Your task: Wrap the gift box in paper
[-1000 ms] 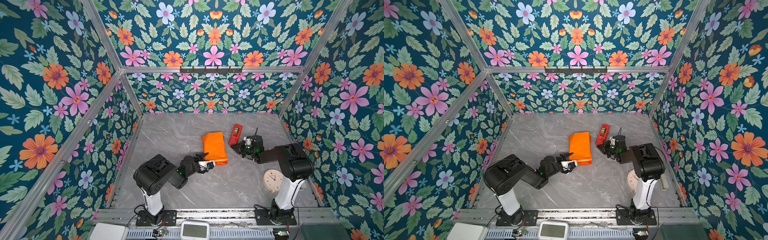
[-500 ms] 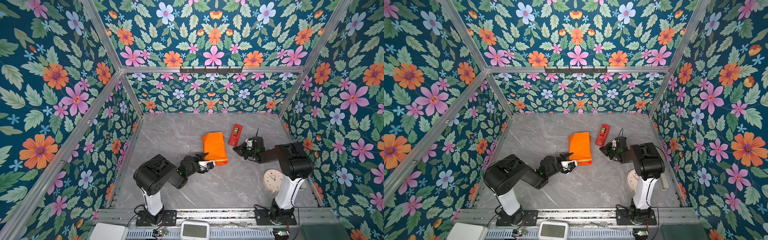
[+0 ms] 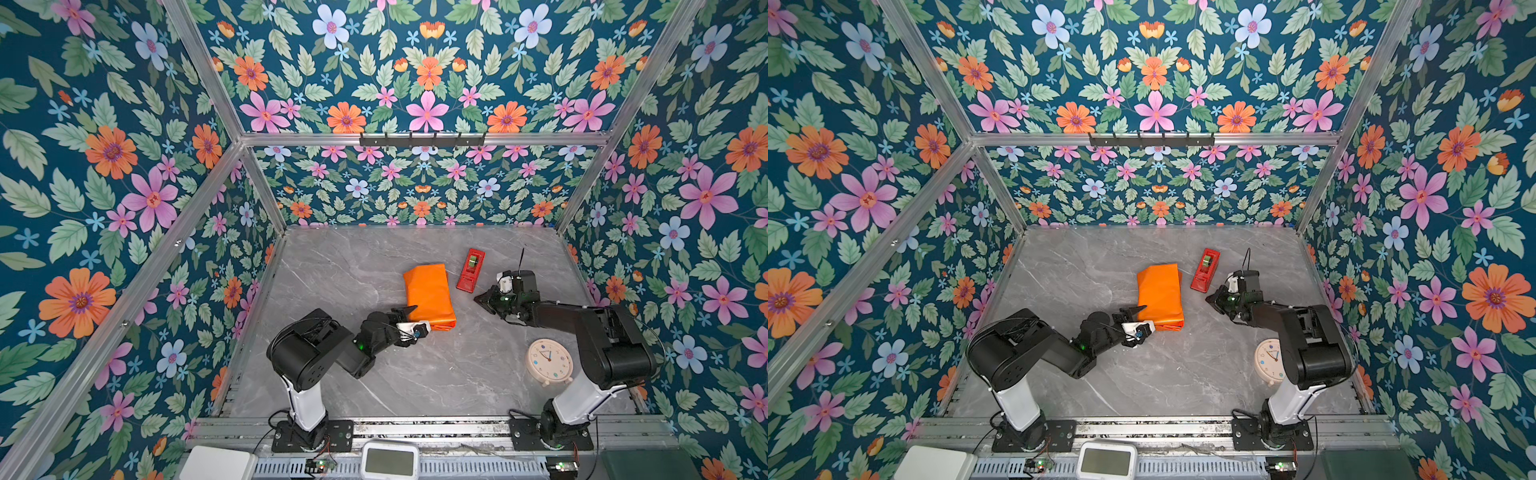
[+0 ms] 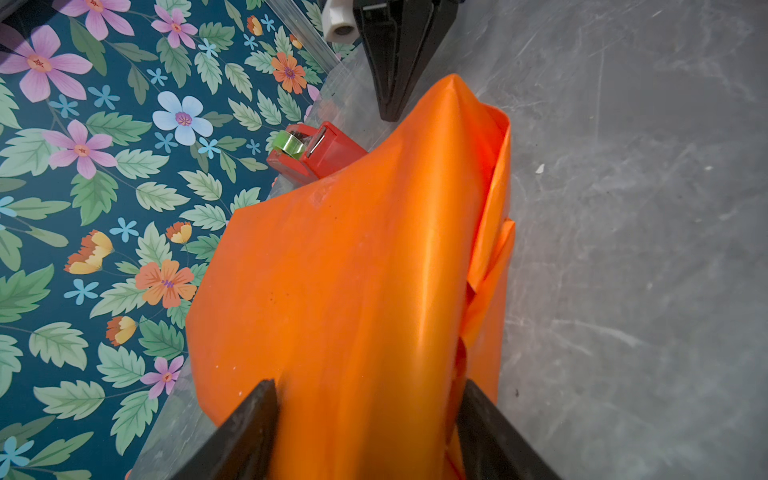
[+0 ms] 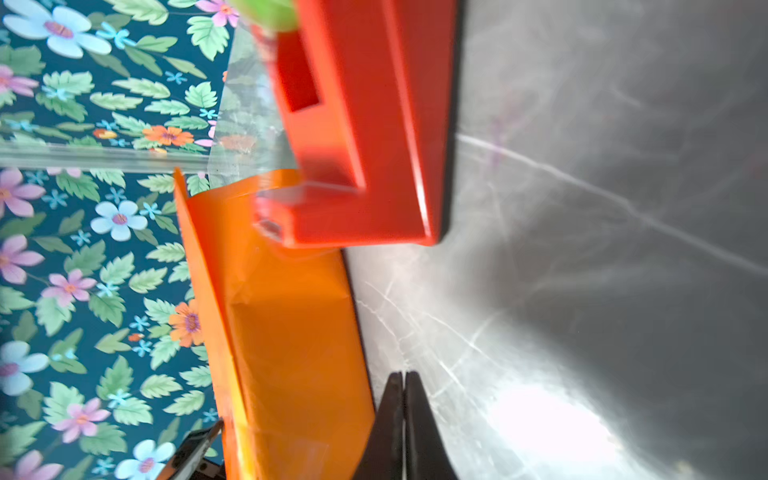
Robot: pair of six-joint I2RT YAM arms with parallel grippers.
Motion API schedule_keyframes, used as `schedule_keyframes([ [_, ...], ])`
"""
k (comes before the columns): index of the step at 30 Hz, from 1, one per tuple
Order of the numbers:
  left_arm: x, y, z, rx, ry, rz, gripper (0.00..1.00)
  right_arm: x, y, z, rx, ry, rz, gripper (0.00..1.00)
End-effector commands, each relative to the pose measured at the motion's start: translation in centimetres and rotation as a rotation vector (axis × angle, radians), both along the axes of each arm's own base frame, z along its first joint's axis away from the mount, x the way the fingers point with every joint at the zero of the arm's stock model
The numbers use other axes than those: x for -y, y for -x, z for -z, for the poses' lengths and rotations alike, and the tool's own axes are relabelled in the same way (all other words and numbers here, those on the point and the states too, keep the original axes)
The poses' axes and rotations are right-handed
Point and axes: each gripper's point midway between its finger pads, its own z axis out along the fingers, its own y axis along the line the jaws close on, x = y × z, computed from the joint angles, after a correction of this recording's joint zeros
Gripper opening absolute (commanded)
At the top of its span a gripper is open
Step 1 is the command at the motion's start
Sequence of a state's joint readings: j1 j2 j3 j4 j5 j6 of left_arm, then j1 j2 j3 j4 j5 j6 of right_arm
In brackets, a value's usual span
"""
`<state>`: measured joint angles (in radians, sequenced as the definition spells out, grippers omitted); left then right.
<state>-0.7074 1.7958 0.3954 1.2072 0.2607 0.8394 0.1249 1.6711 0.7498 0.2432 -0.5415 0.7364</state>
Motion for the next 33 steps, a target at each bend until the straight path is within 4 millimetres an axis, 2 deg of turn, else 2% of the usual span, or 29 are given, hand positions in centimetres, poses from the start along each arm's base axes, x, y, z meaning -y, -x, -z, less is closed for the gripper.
schedule_keyframes([
  [1,-0.4,0.5,1.8,-0.064,-0.045,0.0,0.69,0.0,0.3,-1.1,0.057,0.102,-0.068,0.05],
  [3,-0.4,0.5,1.8,-0.064,-0.045,0.001,0.7,0.0,-0.2,-2.4,0.091,0.111,-0.067,0.15],
  [7,-0.4,0.5,1.9,-0.065,-0.046,0.0,0.69,0.0,-1.2,-4.6,0.113,0.102,-0.046,0.28],
  [10,-0.4,0.5,1.8,-0.065,-0.046,0.0,0.69,-0.3,-2.4,-5.4,0.1,0.069,-0.038,0.35],
  [13,-0.4,0.5,1.8,-0.064,-0.045,0.0,0.7,0.0,-3.8,-6.2,0.101,0.029,-0.013,0.38],
  [21,-0.4,0.5,1.8,-0.065,-0.045,0.0,0.69,0.0,-6.9,-5.1,0.039,-0.006,0.007,0.41],
  [33,-0.4,0.6,1.8,-0.065,-0.045,0.001,0.69,-0.7,-7.9,-2.8,-0.011,-0.057,0.001,0.38],
])
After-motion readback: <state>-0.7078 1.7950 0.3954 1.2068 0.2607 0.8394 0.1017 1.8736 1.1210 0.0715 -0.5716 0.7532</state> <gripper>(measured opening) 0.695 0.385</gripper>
